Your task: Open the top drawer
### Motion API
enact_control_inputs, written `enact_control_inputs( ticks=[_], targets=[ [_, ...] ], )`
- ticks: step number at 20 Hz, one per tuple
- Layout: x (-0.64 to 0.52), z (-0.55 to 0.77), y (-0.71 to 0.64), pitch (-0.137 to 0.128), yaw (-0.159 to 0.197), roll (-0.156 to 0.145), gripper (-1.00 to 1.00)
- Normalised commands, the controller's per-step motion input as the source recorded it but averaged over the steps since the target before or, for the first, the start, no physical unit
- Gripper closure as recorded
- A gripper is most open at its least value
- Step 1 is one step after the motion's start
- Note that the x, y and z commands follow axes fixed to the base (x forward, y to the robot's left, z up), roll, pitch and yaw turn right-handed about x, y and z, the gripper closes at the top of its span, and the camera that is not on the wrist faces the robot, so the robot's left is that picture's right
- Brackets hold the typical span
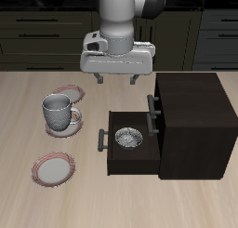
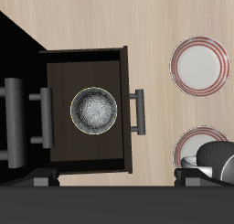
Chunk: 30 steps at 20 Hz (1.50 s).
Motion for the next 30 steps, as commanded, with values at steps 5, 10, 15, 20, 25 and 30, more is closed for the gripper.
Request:
enact_control_inputs(
  ticks=[5, 10, 15, 20, 25, 30],
  targets=[
    [0.02, -0.12, 0.09, 0.003, -0.004, 0.129, -1.0],
    [0.02, -0.02, -0.09, -0.01, -0.101, 0.19, -1.0],
    [0.01, -0.02, 0.07, -0.017, -0.071, 0.107, -1.0],
    [-0.17, -0.03, 0.22, 0.034, 0.02, 0.215, -1.0],
    [-0.16, -0.04, 0.17, -0.009, 0.021, 0.151, -1.0],
    [-0.11, 0.04, 0.09, -0.047, -0.008, 0.145, -1.0]
  ],
)
